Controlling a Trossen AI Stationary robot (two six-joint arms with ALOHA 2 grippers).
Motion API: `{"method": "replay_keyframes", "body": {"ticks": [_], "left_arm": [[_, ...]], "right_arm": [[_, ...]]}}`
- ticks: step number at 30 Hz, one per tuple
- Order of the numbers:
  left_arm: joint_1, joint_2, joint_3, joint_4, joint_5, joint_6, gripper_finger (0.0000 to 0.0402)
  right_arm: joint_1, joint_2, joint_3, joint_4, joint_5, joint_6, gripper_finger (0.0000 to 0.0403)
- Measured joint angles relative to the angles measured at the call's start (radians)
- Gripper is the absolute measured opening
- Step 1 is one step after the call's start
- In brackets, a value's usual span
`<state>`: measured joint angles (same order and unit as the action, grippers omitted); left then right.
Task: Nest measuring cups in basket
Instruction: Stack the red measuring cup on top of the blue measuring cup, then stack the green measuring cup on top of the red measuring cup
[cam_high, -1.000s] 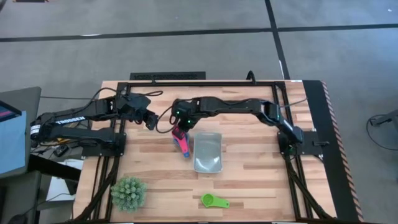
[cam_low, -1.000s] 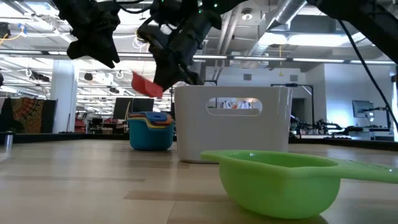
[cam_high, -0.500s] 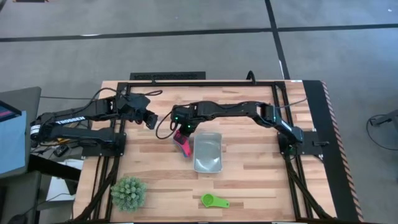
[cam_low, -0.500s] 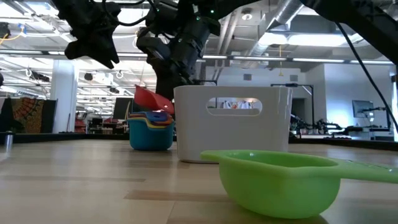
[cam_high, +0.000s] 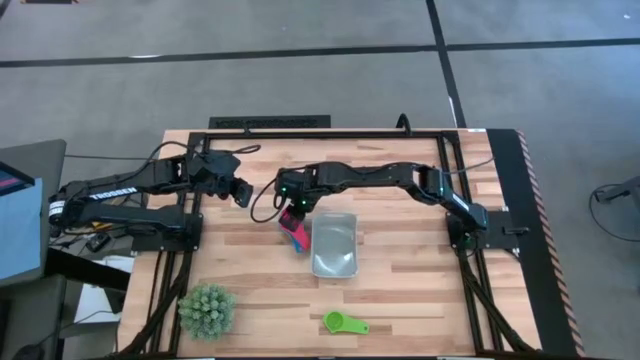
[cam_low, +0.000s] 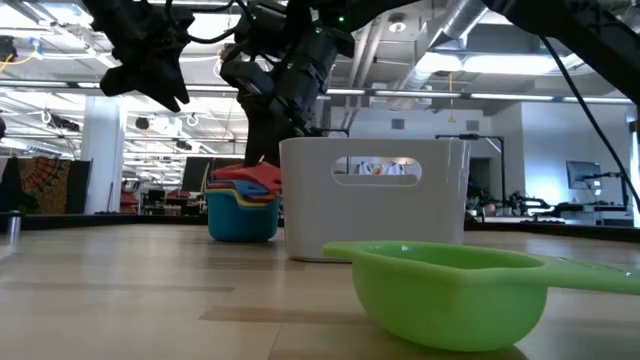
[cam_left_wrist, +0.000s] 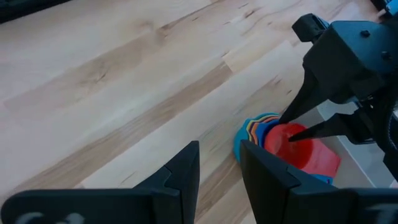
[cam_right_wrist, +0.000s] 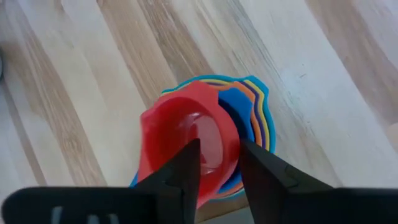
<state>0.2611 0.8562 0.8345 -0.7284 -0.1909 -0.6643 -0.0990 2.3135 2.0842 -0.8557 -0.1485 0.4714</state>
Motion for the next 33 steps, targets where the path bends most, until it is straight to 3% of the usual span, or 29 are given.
{"method": "replay_keyframes", "body": {"ticks": [6, 13, 19, 24, 33], "left_arm": [[0.000, 0.000, 0.000, 0.000, 0.000, -0.014, 0.0102], [0.000, 0.000, 0.000, 0.000, 0.004, -0.030, 0.0102], [-0.008, 0.000, 0.000, 0.000, 0.057, -0.023, 0.0102], [-0.037, 0.000, 0.000, 0.001, 0.038, -0.021, 0.0104], [-0.089, 0.085, 0.000, 0.087, -0.017, -0.039, 0.0168]], "right_arm": [[-0.002, 0.000, 0.000, -0.052, 0.017, 0.073, 0.0137], [-0.002, -0.010, 0.000, -0.045, 0.044, 0.043, 0.0122], [-0.002, -0.066, 0.001, -0.072, -0.092, -0.078, 0.0127], [-0.009, -0.168, -0.001, -0.111, -0.089, -0.141, 0.0138], [-0.123, -0.343, 0.000, -0.224, -0.086, -0.225, 0.0186]]}}
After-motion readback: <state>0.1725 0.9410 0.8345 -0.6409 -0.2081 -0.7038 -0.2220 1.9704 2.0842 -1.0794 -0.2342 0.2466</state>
